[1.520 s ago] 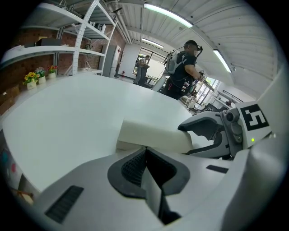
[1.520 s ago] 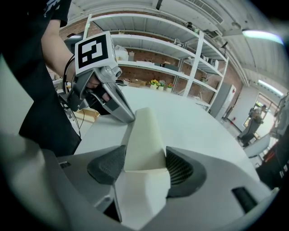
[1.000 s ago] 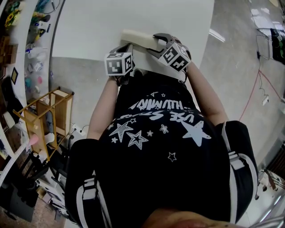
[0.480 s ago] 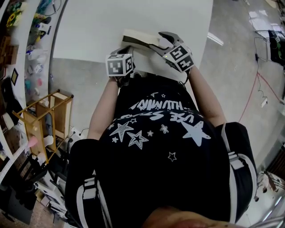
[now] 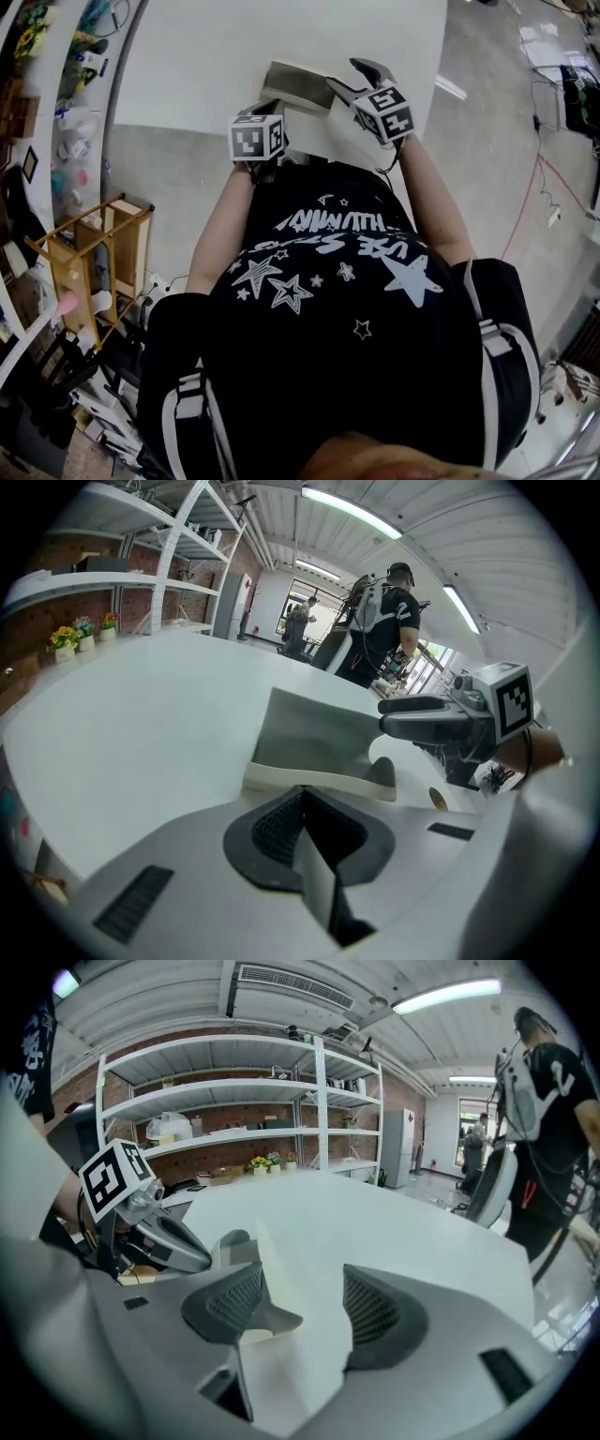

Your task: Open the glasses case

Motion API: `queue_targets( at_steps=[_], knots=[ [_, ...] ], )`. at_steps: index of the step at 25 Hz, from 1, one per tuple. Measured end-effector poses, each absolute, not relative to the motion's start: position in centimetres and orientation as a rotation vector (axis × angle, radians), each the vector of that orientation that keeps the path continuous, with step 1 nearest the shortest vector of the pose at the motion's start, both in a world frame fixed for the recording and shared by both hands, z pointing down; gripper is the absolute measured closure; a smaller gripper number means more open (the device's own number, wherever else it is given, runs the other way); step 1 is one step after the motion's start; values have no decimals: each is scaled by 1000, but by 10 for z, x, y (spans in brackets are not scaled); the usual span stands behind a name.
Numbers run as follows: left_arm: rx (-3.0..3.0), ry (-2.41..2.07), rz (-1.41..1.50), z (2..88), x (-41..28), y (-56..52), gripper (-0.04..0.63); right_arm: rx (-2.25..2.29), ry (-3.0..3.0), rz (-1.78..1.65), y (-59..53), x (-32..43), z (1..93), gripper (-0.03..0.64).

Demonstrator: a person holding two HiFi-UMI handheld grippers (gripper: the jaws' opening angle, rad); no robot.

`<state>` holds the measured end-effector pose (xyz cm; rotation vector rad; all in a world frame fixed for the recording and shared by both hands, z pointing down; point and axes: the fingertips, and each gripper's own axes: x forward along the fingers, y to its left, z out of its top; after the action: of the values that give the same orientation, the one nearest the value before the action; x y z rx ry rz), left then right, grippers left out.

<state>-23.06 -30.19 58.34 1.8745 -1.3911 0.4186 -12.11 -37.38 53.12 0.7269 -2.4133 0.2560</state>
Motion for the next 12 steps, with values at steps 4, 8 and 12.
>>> queue_targets(
  at_steps=[4, 8, 12],
  knots=[
    [1851, -1383, 419, 570, -233, -296, 583, 737, -2412, 281, -365, -122, 530, 334],
    [1867, -1367, 365, 562, -232, -293, 583, 774, -2420, 304, -357, -116, 527, 334],
    [1903, -1355, 285, 548, -232, -293, 583, 819, -2449, 308, -348, -115, 515, 336]
  ],
)
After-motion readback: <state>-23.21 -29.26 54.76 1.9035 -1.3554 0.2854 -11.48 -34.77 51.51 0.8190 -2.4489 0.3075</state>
